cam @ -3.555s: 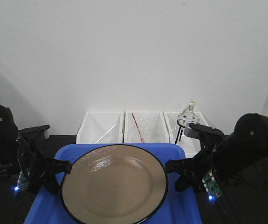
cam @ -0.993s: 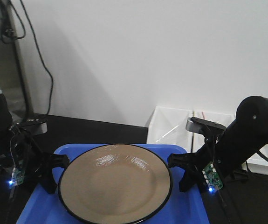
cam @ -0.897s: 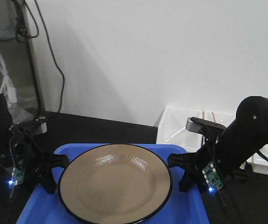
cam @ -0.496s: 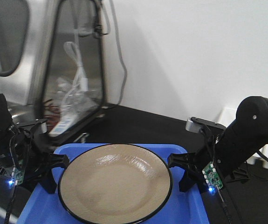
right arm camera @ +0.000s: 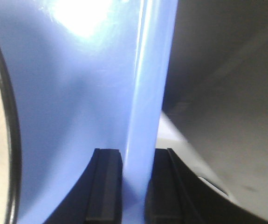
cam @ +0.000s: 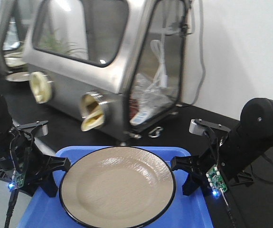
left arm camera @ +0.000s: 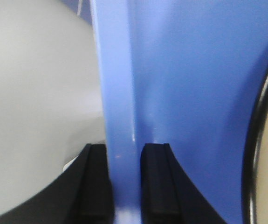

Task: Place disk in tray to left cabinet
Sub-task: 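Hold the tray with both grippers while driving to the open cabinet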

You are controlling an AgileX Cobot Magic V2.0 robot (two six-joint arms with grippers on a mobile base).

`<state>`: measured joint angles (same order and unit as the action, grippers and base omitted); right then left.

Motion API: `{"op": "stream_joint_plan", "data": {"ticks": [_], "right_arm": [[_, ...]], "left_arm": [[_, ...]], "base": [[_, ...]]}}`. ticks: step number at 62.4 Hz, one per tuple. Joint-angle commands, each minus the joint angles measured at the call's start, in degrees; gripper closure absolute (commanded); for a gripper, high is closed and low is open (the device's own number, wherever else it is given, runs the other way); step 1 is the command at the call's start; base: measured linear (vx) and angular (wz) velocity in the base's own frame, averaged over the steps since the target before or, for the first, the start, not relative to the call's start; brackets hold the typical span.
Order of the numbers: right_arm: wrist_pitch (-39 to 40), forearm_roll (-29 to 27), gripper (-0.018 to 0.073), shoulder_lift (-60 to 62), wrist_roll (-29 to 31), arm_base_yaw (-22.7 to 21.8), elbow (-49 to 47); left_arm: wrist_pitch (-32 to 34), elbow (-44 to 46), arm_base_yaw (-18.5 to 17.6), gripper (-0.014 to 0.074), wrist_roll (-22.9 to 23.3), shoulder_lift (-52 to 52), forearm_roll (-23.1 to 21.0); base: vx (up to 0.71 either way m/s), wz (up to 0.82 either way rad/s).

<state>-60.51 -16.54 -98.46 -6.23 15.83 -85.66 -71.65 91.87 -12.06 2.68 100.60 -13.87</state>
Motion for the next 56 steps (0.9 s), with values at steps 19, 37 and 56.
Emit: {"op": "stream_joint_plan", "data": {"ticks": [19,37,56], "right_arm": [[2.91,-1.63,0.0561,3.09,0.74,0.08,-2.23],[2.91,-1.63,0.0561,3.09,0.74,0.08,-2.23],[2.91,-1.63,0.0561,3.09,0.74,0.08,-2.23]], "left_arm": [[-0.10,2.08,-0.30,0.0596,0.01,-3.15,-1.75],[-0.10,2.08,-0.30,0.0596,0.01,-3.15,-1.75],[-0.10,2.08,-0.30,0.0596,0.01,-3.15,-1.75]], "base": [[-0.08,0.61],[-0.01,0.67],[0.11,0.50]]}}
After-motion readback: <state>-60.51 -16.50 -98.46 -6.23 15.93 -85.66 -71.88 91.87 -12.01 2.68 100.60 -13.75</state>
